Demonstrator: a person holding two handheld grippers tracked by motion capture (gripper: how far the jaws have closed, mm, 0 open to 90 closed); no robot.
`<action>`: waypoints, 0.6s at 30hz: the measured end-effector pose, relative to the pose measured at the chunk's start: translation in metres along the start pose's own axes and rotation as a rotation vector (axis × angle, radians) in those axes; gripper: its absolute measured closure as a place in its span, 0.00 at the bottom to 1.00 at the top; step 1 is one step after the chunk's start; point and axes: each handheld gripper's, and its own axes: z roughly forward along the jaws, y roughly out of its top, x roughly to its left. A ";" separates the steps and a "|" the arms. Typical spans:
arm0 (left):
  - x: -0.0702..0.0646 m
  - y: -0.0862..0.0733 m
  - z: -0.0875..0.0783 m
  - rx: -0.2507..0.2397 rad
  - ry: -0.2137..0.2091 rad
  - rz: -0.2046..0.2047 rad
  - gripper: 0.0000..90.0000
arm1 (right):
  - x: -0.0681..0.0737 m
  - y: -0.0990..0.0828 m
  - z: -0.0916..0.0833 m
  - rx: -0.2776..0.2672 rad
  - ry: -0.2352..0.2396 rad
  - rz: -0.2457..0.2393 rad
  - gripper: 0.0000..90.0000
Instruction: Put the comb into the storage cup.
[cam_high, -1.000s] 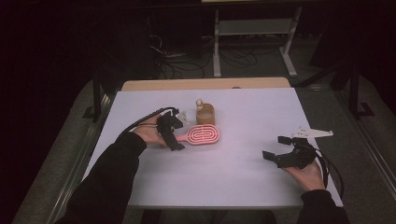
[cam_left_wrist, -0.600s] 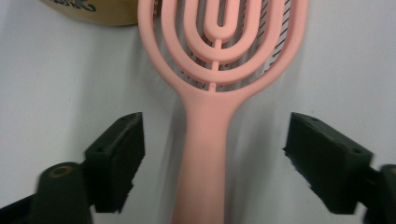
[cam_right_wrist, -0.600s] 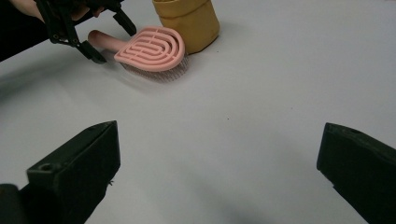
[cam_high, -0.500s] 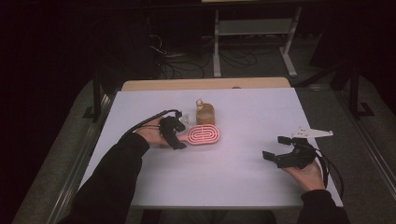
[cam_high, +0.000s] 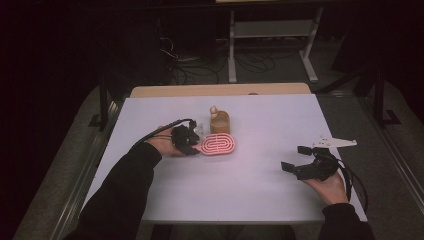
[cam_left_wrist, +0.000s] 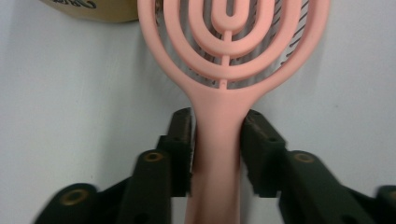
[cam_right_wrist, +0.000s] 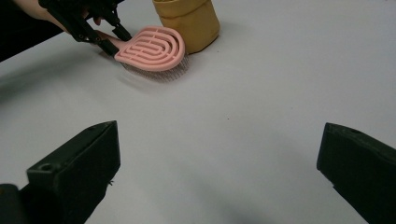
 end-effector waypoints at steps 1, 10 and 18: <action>0.000 0.000 0.000 0.003 -0.001 0.006 0.76 | 0.000 0.000 0.000 0.001 0.000 0.000 0.00; -0.004 0.001 -0.002 0.011 0.003 0.028 0.78 | 0.000 0.000 0.000 0.003 0.001 0.000 0.00; -0.007 0.002 -0.007 0.008 0.000 0.040 0.78 | 0.000 0.000 0.000 0.003 0.001 0.001 0.00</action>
